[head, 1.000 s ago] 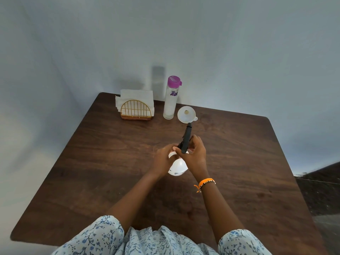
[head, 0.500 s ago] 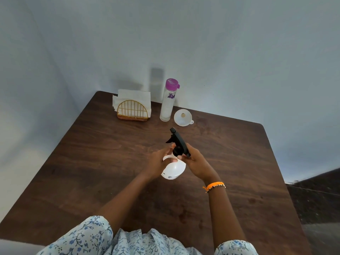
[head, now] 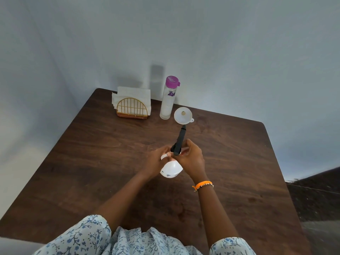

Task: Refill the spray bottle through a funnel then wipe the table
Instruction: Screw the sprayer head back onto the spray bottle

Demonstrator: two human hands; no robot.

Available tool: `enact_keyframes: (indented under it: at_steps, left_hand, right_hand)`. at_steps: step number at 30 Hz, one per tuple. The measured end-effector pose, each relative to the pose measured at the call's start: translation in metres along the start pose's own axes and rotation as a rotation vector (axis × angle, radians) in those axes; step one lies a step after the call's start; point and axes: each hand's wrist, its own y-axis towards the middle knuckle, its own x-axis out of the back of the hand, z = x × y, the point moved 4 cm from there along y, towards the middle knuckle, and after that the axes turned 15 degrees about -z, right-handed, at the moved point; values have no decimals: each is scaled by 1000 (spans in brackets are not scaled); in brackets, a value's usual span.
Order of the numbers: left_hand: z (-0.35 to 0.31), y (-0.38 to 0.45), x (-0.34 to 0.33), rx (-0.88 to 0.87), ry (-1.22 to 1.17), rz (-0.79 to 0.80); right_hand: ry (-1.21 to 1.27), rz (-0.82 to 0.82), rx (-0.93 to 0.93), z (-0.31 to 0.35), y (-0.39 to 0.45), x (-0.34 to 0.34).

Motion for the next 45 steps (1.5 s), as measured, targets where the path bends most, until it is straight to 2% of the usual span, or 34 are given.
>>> enact_keyframes:
  at_steps: [7, 13, 19, 27, 29, 32, 35, 39, 43, 45]
  left_hand:
    - [3, 1, 3, -51, -18, 38]
    - [0, -1, 4, -69, -12, 17]
    - [0, -2, 4, -1, 21, 23]
    - [3, -1, 4, 46, 41, 44]
    - [4, 0, 4, 55, 14, 39]
    - [3, -1, 5, 42, -7, 59]
    - [8, -2, 4, 63, 21, 60]
    - [11, 0, 3, 46, 37, 54]
    - [9, 1, 2, 55, 68, 37]
    - [8, 1, 1, 37, 93, 58]
  right_hand:
    - [0, -116, -17, 10, -12, -7]
    - [116, -26, 51, 4, -17, -5]
    - [109, 62, 134, 9, -14, 7]
    - [191, -24, 1, 14, -10, 3]
    - [188, -32, 24, 15, -7, 4]
    - [97, -45, 127, 15, -7, 7]
    - [70, -43, 119, 10, -11, 10]
    - [-15, 68, 198, 17, -9, 4]
    - [-160, 98, 261, 21, -4, 9]
    - [-220, 193, 291, 19, 3, 14]
